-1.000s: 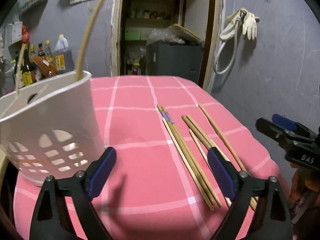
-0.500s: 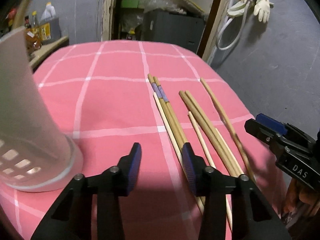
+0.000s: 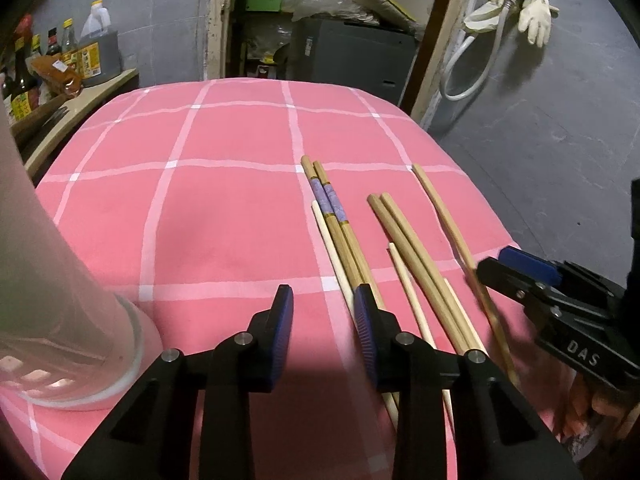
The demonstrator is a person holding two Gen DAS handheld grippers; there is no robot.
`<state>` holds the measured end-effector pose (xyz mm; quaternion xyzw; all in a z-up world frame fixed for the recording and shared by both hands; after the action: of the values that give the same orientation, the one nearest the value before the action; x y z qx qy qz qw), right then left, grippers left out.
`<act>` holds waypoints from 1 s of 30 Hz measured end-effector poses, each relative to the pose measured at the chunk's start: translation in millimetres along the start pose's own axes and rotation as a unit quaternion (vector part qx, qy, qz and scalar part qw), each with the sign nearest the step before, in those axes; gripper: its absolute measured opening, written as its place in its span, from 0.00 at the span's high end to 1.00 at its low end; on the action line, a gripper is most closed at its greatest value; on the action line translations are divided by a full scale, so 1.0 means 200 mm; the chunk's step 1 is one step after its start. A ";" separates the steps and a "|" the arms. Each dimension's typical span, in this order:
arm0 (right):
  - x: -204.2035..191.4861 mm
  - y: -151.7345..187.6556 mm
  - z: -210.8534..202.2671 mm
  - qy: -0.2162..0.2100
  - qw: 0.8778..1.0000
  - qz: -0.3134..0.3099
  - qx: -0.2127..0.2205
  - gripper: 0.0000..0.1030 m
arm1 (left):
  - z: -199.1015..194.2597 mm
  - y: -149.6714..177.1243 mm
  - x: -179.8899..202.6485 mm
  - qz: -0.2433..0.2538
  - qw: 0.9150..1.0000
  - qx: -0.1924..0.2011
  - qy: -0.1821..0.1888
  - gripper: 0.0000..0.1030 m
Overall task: Organize utensils
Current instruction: 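Close the right gripper on another wooden chopstick and lift it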
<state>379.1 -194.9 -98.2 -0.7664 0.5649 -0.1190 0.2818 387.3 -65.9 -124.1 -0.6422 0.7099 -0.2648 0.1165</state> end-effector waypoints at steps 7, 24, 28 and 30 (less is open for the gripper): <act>-0.01 -0.02 0.07 0.000 1.000 -0.001 -0.021 0.73 | 0.04 0.00 0.02 0.022 0.999 -0.012 -0.022 0.74; 0.06 -0.10 0.16 -0.032 0.996 0.055 -0.057 0.93 | 0.06 -0.02 0.05 0.005 0.999 -0.040 0.011 0.95; 0.07 -0.07 0.12 -0.059 0.993 0.086 -0.046 0.95 | 0.04 0.00 0.06 -0.005 0.999 -0.045 0.030 0.97; 0.06 -0.04 0.09 -0.073 0.992 0.097 -0.039 0.95 | 0.02 0.01 0.05 -0.009 0.998 -0.045 0.037 0.97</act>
<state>399.3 -198.5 -110.1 -0.7248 0.6187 -0.0129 0.3028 385.3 -77.1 -127.3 -0.6427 0.7192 -0.2573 0.0584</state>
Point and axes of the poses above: each gripper's, at about its wrist camera, not at the fingertips, and z roughly the way its jaws point, x to its right, y to its underside, the point moved 9 cm from there along z, roughly the way its jaws point, and after that the axes turned 8 degrees about -x, right-handed, at the moved point
